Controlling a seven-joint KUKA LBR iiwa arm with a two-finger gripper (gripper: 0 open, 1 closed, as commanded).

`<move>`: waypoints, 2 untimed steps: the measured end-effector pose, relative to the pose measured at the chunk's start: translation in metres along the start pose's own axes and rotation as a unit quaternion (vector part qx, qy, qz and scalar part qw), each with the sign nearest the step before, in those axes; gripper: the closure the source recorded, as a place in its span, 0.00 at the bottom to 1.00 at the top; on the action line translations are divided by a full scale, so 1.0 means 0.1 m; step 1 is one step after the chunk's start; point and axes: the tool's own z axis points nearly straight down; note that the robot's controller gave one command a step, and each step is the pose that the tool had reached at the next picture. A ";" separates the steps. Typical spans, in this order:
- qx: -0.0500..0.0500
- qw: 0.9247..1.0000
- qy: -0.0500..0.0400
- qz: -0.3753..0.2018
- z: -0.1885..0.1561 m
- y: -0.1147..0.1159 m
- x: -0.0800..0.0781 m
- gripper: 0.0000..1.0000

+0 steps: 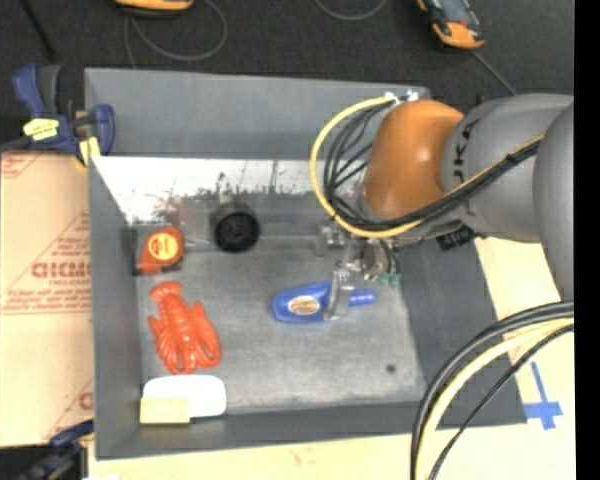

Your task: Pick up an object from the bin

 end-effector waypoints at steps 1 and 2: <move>0.001 1.000 0.004 -0.014 0.09 0.00 0.07 0.00; 0.000 1.000 0.001 0.024 -0.08 0.00 -0.02 0.00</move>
Offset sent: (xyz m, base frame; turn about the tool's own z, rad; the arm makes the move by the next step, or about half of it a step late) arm 0.0011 0.0003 0.0072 0.0492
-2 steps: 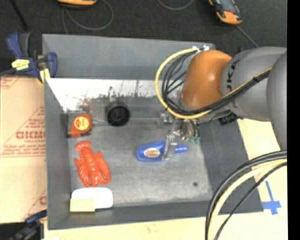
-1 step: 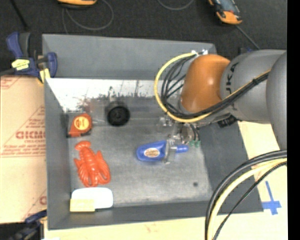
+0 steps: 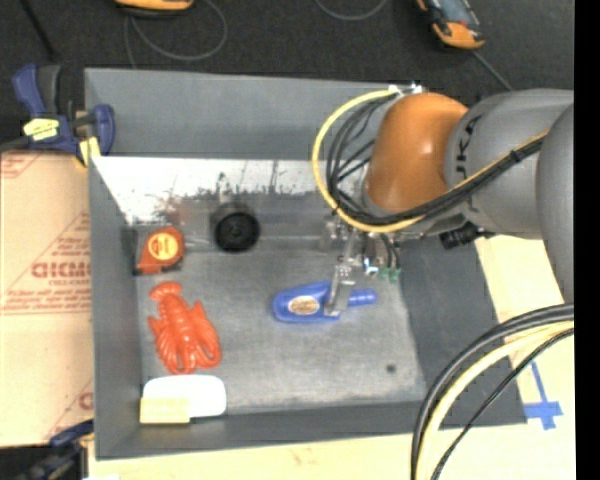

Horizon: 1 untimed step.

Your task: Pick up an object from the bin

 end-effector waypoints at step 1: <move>0.000 1.000 0.001 0.031 0.59 0.08 0.07 0.00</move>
Offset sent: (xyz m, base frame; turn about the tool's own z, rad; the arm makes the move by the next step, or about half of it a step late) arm -0.0010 0.0054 -0.0595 0.0867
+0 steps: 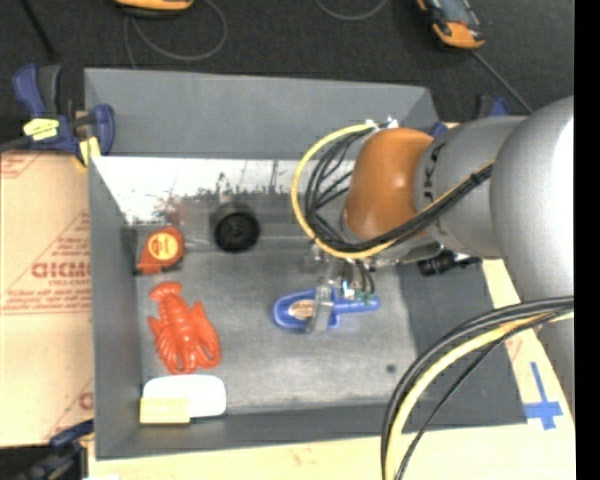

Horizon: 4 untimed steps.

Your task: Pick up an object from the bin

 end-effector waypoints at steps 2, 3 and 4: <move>0.000 1.000 -0.002 0.009 -0.03 -0.02 -0.08 1.00; 0.000 1.000 -0.002 0.009 -0.05 -0.03 -0.07 1.00; 0.000 1.000 -0.001 0.008 -0.12 -0.03 -0.08 1.00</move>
Offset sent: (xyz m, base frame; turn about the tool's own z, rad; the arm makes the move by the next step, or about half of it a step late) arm 0.0000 0.0000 0.0000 0.0000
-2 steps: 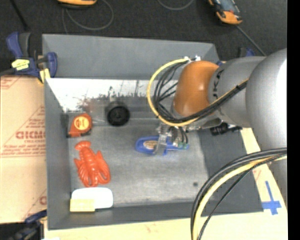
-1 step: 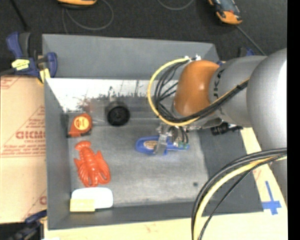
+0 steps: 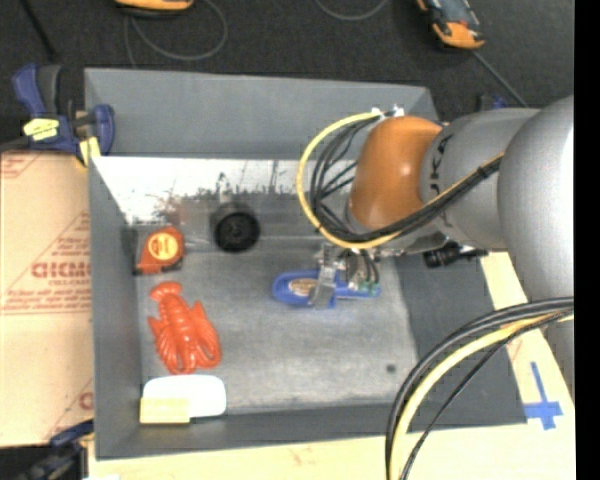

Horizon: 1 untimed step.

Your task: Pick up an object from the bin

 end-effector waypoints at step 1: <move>0.000 1.000 0.000 0.000 -0.05 0.00 0.00 1.00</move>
Offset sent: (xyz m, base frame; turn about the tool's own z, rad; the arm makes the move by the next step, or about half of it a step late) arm 0.0000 0.0001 0.0206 0.0000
